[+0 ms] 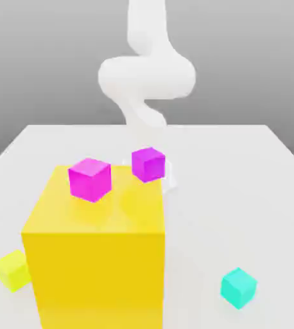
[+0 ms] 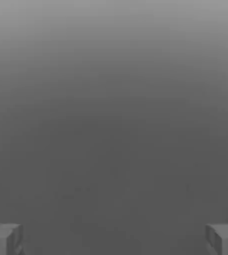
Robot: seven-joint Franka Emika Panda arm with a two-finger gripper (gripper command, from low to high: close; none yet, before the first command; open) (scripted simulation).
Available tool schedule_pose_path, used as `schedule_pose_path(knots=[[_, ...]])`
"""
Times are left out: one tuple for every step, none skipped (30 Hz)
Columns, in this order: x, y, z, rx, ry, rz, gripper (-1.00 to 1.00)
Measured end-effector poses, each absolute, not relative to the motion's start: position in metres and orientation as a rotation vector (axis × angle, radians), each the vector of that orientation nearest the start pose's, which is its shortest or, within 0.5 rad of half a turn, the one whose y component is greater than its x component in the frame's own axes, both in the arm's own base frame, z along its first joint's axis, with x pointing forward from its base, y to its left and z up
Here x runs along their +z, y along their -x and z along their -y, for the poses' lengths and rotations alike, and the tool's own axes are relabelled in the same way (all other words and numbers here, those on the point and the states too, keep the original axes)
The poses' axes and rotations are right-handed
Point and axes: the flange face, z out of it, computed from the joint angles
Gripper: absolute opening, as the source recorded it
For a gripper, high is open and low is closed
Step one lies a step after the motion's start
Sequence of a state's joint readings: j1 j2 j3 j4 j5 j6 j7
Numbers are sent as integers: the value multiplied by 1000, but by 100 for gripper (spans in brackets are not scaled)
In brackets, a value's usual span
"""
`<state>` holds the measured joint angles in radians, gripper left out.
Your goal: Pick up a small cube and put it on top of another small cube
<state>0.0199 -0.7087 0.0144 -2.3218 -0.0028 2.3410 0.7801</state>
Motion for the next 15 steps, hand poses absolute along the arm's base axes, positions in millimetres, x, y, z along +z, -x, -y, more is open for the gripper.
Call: schedule_pose_path(knots=[[654,-394,-22,-920,2558,-963,0],[636,-406,-29,-887,2593,-942,0],[618,-417,-35,-855,2626,-920,0],[600,-427,-42,-822,2658,-897,0],[582,-436,-49,-788,2690,-874,0],[564,-444,-56,-754,2720,-849,0],[545,-451,-64,-720,2750,-824,0],[526,-457,-71,-685,2779,-798,0],[506,-462,-78,-650,2808,-771,0],[487,-466,-86,-614,2835,-743,0],[468,-470,-93,-578,2862,-714,0],[448,-472,-100,-541,2888,-685,0],[428,-474,-107,-503,2913,-655,0],[408,-474,-114,-465,2937,-624,0],[388,-474,-121,-427,2960,-593,0]])
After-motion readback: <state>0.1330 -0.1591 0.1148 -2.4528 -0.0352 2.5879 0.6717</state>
